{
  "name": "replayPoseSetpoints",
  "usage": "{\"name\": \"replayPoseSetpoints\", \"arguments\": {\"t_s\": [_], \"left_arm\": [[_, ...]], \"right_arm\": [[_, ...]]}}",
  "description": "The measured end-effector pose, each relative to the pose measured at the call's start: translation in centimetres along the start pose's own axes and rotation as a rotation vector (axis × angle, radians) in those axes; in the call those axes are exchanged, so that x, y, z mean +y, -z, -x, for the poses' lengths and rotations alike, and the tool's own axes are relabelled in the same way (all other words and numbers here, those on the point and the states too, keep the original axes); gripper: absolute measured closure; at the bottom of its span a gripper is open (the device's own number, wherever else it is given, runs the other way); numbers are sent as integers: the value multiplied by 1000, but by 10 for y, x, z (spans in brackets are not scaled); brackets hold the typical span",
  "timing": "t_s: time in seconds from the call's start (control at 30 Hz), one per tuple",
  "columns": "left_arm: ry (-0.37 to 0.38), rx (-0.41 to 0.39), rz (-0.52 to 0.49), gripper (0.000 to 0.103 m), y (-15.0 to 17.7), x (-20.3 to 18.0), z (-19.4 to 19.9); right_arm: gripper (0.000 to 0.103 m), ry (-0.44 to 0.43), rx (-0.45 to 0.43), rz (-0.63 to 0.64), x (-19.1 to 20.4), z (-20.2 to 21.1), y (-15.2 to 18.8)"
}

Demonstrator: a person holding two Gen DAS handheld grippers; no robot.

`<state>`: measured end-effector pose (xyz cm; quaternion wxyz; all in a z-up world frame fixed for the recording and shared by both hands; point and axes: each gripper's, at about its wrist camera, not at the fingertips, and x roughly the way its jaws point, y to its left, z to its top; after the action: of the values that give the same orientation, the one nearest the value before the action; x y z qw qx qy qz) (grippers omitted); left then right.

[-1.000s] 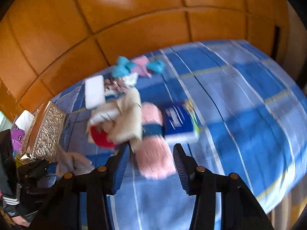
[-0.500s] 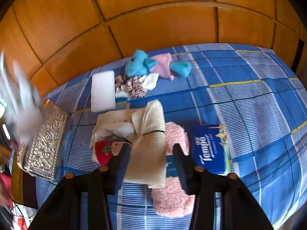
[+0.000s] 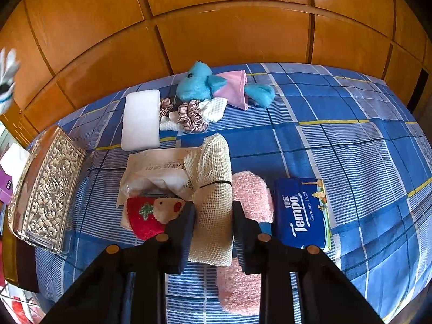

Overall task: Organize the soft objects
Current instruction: 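Carry the glove into the gold tray and release it while the right gripper grasps the beige mesh sock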

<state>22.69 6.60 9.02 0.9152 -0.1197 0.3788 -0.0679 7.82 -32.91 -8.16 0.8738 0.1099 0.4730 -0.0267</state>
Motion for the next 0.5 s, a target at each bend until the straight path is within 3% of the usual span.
{"name": "replayPoseSetpoints", "arguments": {"t_s": [0.13,0.3,0.5], "left_arm": [[-73,-21,70,61,24,63,24],[-145,5,186,61,88,130,45],[-199,123,312,59,160,184,29]], "right_arm": [[77,6,3,20,2,0,1],[79,37,5,37,7,0,1],[83,94,5,73,16,1,2]]}}
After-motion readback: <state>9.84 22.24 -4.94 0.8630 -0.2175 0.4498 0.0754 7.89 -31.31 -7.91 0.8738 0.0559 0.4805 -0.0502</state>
